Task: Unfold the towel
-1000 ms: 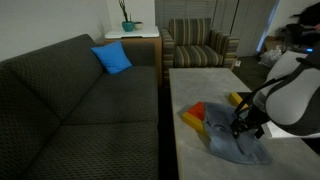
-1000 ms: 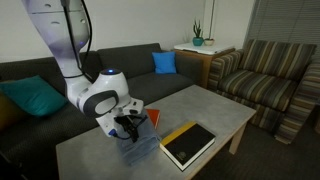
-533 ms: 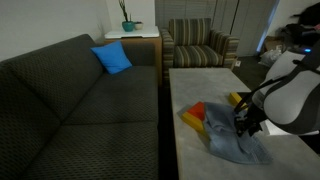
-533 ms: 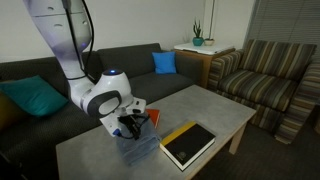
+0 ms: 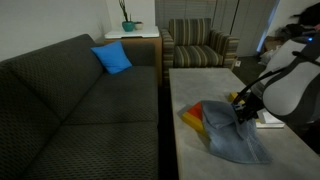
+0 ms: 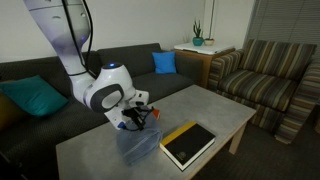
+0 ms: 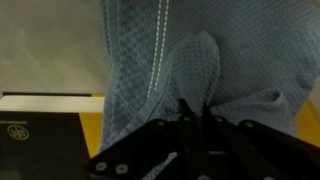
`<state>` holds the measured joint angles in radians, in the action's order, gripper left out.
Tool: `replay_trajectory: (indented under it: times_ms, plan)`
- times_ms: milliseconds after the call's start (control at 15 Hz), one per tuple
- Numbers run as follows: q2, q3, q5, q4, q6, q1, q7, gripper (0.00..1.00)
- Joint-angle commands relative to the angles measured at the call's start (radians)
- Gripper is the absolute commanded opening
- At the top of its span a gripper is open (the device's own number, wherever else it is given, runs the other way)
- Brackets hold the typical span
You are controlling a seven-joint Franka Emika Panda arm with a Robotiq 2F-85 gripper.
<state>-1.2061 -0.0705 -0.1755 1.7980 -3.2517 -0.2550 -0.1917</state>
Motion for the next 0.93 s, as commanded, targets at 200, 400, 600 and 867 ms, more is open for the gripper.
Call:
replay_trajectory:
  times_ms: [200,400,600,867]
  plan:
    - [0.084,-0.118,-0.03,0.027,-0.023,-0.074,-0.024,0.03]
    - [0.097,-0.132,-0.023,0.009,-0.011,-0.07,-0.021,0.03]
    - [0.1,-0.136,-0.032,-0.004,-0.021,-0.075,-0.032,0.03]
    - [0.088,-0.126,-0.057,-0.051,-0.024,-0.059,-0.071,0.48]
